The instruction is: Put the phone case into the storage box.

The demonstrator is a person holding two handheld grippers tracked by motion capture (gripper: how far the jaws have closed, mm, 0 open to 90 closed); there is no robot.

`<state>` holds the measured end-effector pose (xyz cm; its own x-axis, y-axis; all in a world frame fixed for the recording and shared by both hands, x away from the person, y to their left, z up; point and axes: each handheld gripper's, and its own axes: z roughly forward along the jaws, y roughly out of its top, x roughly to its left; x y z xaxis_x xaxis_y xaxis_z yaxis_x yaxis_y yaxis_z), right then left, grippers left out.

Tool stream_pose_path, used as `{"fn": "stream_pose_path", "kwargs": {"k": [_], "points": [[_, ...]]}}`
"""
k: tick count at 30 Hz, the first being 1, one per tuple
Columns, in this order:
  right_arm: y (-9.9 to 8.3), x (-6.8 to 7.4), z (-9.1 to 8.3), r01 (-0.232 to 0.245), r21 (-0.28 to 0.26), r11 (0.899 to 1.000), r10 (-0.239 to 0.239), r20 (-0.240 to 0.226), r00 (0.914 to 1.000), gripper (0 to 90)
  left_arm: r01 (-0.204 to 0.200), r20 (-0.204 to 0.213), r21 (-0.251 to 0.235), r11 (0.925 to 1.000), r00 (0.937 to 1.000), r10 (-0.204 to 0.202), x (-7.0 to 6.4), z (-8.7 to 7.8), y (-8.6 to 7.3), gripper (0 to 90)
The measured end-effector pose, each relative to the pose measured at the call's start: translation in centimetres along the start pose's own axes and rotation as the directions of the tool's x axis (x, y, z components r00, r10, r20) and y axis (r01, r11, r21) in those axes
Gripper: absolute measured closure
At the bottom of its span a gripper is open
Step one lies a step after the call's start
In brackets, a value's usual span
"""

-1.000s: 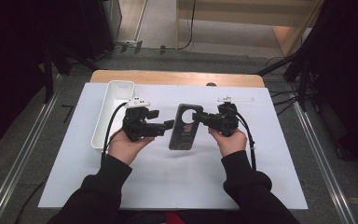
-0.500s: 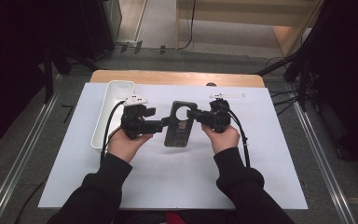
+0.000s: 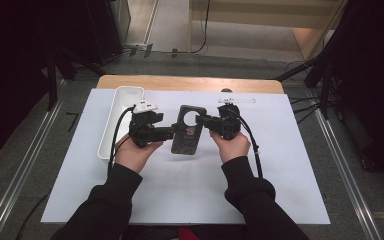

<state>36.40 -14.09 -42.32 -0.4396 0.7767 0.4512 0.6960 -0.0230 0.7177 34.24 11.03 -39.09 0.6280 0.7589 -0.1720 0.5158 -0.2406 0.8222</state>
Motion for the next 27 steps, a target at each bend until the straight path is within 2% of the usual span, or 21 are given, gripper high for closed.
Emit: {"fn": "stream_pose_path", "kwargs": {"k": [9, 12, 18, 21, 22, 27], "points": [[0.0, 0.6, 0.4, 0.005, -0.014, 1.0, -0.004, 0.011, 0.9999, 71.0, -0.005, -0.048, 0.0, 1.0, 0.9988, 0.005, 0.1, 0.5, 0.1, 29.4], [0.1, 0.9, 0.5, 0.002, -0.02, 1.0, -0.002, 0.014, 0.9999, 71.0, -0.031, -0.065, -0.011, 0.9995, 0.9974, 0.03, 0.0, 0.6, 0.1, 29.4], [0.1, 1.2, 0.7, -0.008, -0.025, 1.0, 0.008, 0.01, 0.9999, 70.9, -0.025, -0.09, -0.007, 0.9997, 0.9956, 0.025, -0.1, 1.0, 0.2, 29.5], [0.0, 1.3, 0.8, -0.01, -0.022, 1.0, 0.01, 0.015, 0.9998, 70.9, -0.026, -0.09, -0.008, 0.9996, 0.9956, 0.025, -0.2, 1.1, 0.2, 29.5], [0.0, 1.5, 0.9, -0.005, -0.02, 1.0, 0.006, 0.019, 0.9998, 70.9, -0.028, -0.097, -0.008, 0.9996, 0.9949, 0.027, -0.2, 1.1, 0.2, 32.9], [-0.1, 1.7, 0.9, -0.006, -0.016, 1.0, 0.006, 0.021, 0.9997, 70.9, -0.025, -0.107, -0.007, 0.9997, 0.994, 0.024, -0.6, 1.2, 0.4, 35.2]]}}
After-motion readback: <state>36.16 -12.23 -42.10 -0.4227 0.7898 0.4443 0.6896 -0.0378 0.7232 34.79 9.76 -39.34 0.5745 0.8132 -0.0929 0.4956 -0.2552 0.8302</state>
